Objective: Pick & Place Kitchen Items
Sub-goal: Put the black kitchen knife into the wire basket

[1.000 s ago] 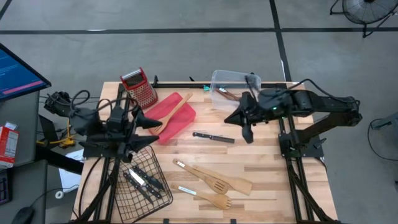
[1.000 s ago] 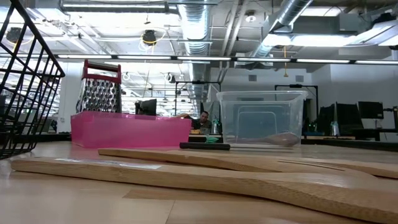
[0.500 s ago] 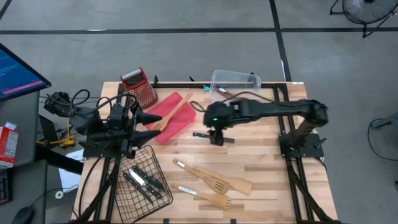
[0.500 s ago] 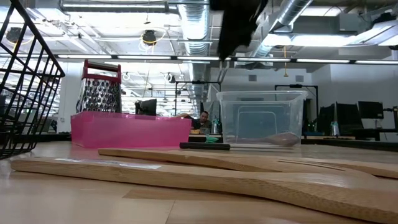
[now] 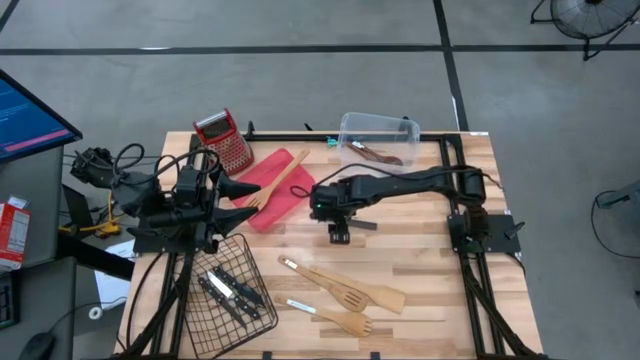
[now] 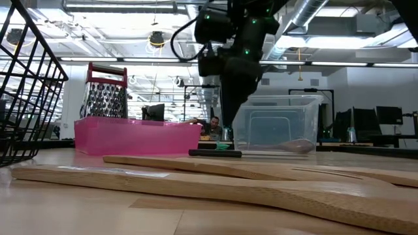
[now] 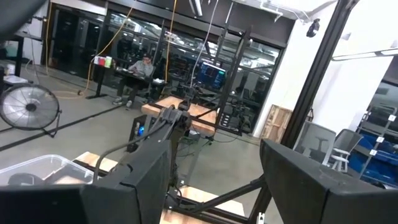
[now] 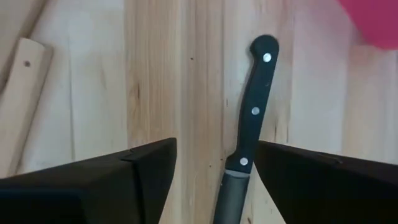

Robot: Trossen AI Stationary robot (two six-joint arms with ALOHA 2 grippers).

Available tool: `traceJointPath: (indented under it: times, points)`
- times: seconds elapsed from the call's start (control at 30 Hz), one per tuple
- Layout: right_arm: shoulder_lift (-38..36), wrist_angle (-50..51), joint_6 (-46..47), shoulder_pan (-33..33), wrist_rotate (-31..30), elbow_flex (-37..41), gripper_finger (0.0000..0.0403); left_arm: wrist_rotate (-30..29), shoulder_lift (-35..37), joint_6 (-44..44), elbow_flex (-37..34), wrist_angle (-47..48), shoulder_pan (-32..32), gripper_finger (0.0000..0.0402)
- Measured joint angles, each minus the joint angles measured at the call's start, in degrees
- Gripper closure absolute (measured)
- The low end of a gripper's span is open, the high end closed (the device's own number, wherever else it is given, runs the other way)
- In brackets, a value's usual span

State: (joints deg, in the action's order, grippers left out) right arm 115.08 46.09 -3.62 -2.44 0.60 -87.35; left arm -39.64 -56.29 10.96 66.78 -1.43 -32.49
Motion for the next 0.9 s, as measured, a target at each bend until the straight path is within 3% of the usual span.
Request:
traceJointPath:
  times: [0.3,0.73,0.9]
  points:
    - [0.5,-0.1,3.9,-0.8,1.1,0.0,0.0149,0.0,0.0,-3.5,0.0,0.0,0.0,0.0175]
    - [0.5,-8.6,5.1,-3.5,1.1,1.0,0.0147,0.0,0.0,-3.7,0.0,0.1,0.0,0.0175]
    - [4.4,-7.8,5.1,-4.2,1.1,1.2,0.0147,0.0,0.0,-4.8,0.0,0.2,0.0,0.0175]
